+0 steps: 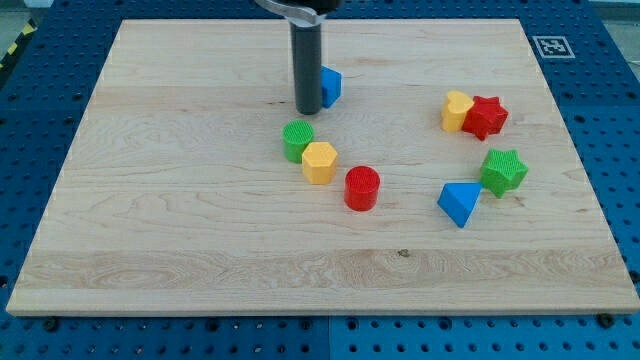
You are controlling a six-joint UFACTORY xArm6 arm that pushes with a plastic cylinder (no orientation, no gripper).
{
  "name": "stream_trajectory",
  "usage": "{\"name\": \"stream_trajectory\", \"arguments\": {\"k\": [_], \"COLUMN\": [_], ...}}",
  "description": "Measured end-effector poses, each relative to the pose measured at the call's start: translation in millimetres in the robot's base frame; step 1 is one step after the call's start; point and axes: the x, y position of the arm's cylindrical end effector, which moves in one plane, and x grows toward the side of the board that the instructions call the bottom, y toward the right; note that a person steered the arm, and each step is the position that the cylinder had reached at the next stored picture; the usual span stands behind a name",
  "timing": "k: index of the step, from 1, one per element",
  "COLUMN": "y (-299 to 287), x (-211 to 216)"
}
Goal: Slide the red star along with yellow heart down a bit
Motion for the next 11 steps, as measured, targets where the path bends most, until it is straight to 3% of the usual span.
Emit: {"name": "stream_trajectory", "arguments": {"k": [2, 4, 6, 8, 11], "y": [70, 143, 227, 233, 193], "x": [-2, -39, -16, -12, -10]}}
